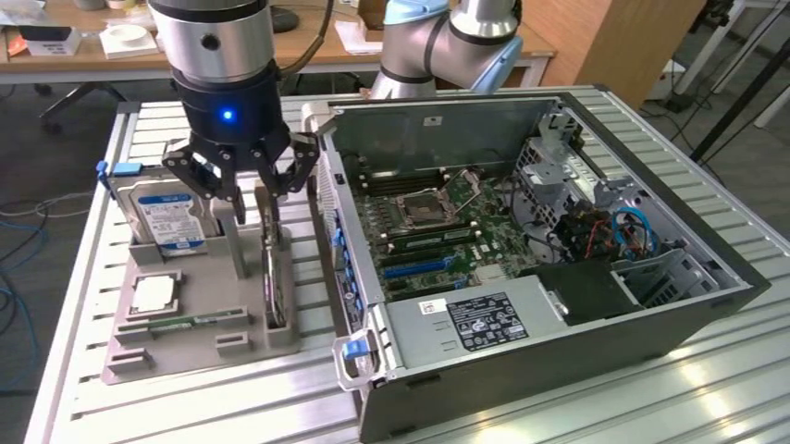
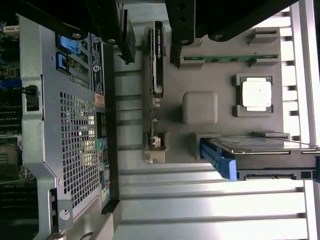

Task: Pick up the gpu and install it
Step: 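Pick up the gpu and move the gpu toward the slot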

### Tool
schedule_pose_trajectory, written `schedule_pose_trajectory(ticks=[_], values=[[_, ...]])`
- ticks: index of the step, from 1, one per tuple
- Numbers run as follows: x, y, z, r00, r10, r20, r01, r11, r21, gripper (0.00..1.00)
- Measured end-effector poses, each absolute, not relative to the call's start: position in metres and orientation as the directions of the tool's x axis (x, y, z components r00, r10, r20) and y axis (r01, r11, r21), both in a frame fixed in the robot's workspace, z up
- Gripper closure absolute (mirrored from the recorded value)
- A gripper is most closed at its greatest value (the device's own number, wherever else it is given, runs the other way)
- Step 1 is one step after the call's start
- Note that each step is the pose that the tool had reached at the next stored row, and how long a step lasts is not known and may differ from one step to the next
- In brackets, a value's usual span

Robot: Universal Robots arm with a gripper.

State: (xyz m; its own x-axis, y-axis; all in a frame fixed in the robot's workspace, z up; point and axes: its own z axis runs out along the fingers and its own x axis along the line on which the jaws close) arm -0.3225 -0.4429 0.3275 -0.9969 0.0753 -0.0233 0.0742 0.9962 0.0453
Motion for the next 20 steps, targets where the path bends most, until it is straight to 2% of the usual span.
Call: schedule_pose_trajectory(ticks=[20], values=[[-0.323,-0.443,0.311,-0.997,0.075,-0.023,0.074,0.996,0.045,0.59]])
